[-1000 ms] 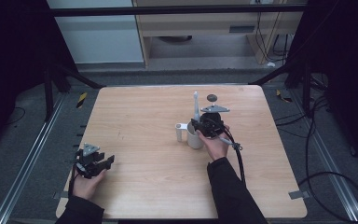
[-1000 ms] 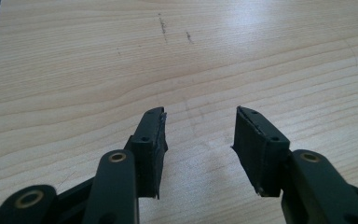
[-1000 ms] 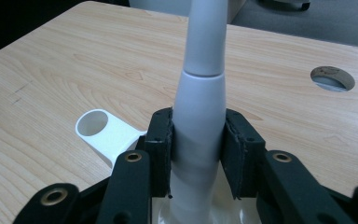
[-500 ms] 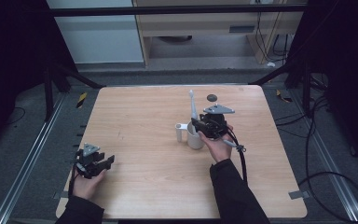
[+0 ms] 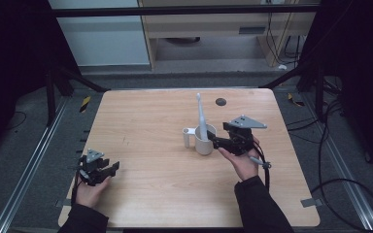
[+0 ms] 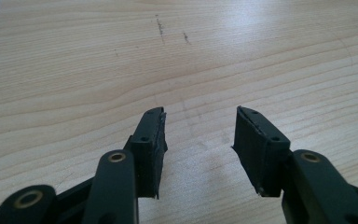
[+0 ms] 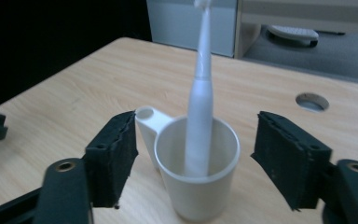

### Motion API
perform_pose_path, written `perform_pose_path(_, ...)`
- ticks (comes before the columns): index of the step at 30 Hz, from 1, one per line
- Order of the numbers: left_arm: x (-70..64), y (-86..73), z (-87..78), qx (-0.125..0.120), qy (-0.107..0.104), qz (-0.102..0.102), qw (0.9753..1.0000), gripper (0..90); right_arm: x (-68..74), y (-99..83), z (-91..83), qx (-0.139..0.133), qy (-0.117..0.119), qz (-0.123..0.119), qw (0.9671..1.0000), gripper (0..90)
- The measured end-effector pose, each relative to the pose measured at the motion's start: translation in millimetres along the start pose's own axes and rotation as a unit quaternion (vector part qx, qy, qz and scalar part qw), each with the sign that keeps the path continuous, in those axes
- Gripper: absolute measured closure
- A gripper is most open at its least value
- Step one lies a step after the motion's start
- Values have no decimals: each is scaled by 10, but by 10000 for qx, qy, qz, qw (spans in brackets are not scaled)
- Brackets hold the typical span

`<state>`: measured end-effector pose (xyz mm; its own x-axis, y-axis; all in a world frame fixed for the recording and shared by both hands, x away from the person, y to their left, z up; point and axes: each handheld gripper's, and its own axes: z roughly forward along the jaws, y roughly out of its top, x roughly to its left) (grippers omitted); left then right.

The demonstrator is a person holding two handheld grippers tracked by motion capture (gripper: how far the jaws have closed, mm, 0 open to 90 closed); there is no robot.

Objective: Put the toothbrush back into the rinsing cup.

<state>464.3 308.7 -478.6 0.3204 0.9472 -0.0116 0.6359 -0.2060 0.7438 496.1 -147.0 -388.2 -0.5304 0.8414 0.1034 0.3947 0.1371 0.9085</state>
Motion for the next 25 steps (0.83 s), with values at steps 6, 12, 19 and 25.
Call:
perform_pose_path(6,-2,-2,3,-8,-8,-10,10000,517,-145,-272,-197,299,-155,3,9994,239)
perform_pose_path(12,-7,-4,-2,-17,-19,9,10000,509,-320,-527,-345,550,-336,131,9978,221)
perform_pose_path(19,-8,-7,0,-38,-42,39,10000,489,-518,-837,-499,796,-620,378,9942,209)
perform_pose_path(25,0,-11,9,-8,-32,55,10000,475,-678,-1046,-573,956,-978,323,9901,182)
